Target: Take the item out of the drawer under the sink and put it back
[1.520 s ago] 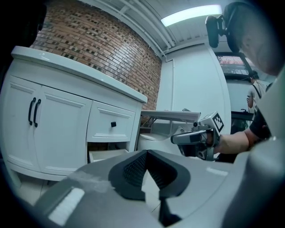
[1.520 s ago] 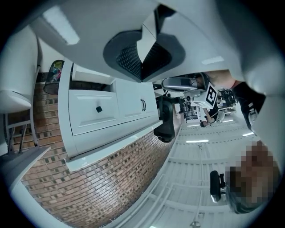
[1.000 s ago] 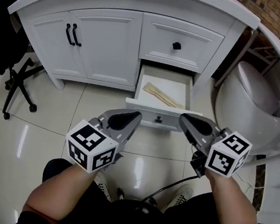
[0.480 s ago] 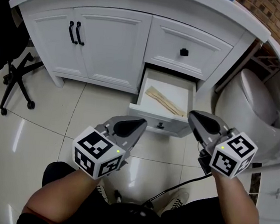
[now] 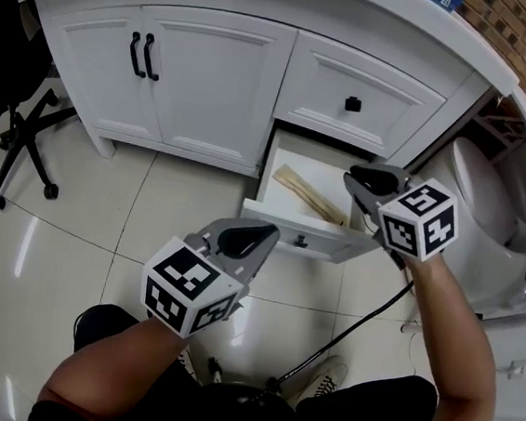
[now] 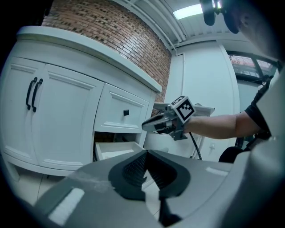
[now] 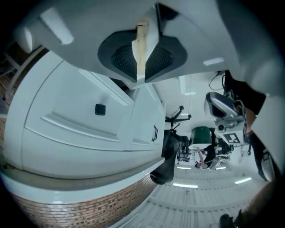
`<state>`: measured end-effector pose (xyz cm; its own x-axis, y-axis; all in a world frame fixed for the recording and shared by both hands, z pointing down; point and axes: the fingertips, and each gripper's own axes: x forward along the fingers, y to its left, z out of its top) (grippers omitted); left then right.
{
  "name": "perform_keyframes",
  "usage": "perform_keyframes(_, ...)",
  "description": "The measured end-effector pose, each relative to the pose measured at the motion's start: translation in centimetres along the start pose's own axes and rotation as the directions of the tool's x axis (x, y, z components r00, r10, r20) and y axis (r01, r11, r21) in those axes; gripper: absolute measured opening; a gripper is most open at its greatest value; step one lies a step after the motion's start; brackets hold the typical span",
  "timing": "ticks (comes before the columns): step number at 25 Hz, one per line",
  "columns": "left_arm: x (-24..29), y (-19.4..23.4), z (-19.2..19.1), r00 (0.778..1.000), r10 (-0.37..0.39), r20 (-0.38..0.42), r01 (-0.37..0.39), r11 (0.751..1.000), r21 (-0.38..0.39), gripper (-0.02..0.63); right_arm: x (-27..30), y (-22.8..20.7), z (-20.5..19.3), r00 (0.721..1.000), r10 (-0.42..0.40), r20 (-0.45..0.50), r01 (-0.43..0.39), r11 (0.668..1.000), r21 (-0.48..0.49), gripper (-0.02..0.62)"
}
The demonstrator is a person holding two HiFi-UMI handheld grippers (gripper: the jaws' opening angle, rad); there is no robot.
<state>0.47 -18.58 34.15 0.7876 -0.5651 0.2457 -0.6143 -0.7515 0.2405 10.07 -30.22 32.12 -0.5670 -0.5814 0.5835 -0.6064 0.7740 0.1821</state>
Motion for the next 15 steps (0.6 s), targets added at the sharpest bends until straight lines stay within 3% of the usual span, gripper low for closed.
perform_keyframes(6,0.4,-0.1,0.0,1.0,-0.006,-0.001,0.006,1.0,0.008,0.006,6.4,-1.0,-3.1,0.98,0.067,-0.188,-0.083,0.994,-0.074,0.08)
perform_keyframes(9,0.4,0.1,0.1,1.0,-0.005,0.004,0.005,1.0,0.0,0.006,9.3,-0.5,-4.8,0.953,0.123,-0.275,-0.151,0.985,-0.082,0.08)
perform_keyframes(15,0.3,0.4,0.2,1.0,-0.002,0.008,0.002,1.0,-0.011,0.006,13.6,-0.2,-8.9,0.888,0.163,-0.43,-0.214,0.974,-0.073,0.08)
